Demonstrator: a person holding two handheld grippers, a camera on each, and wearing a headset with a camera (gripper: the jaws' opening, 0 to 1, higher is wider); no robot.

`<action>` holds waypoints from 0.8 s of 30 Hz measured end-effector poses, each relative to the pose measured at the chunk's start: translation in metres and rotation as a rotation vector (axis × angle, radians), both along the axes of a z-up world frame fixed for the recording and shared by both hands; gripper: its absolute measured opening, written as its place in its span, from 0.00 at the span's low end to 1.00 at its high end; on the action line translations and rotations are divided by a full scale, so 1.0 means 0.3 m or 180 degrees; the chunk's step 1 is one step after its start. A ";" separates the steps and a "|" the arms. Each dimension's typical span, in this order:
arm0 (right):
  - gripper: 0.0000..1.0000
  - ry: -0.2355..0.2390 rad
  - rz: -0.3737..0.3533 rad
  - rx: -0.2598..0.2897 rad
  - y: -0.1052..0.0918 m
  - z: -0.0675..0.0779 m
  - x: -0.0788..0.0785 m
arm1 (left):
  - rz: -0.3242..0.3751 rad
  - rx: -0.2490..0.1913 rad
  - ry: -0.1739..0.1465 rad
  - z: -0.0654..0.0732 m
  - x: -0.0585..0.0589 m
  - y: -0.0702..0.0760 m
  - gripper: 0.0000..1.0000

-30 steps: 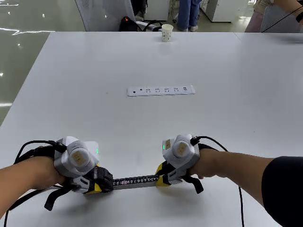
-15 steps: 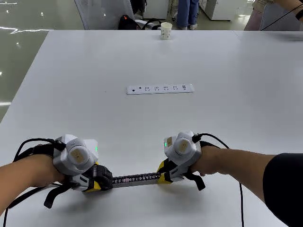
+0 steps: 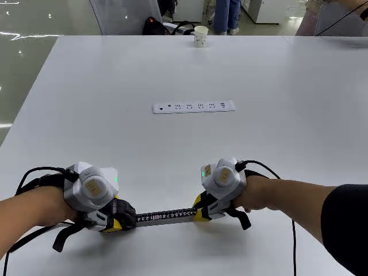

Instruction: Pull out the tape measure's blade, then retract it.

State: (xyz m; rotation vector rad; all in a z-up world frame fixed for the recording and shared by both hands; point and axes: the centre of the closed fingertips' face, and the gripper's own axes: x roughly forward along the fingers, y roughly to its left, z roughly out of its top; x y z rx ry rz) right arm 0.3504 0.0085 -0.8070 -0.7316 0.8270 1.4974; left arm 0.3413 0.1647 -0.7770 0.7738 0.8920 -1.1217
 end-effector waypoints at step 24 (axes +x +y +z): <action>0.10 0.0003 -0.0033 -0.0028 -0.039 0.002 0.002 | 0.0010 -0.0003 -0.0003 -0.001 0.002 0.002 0.31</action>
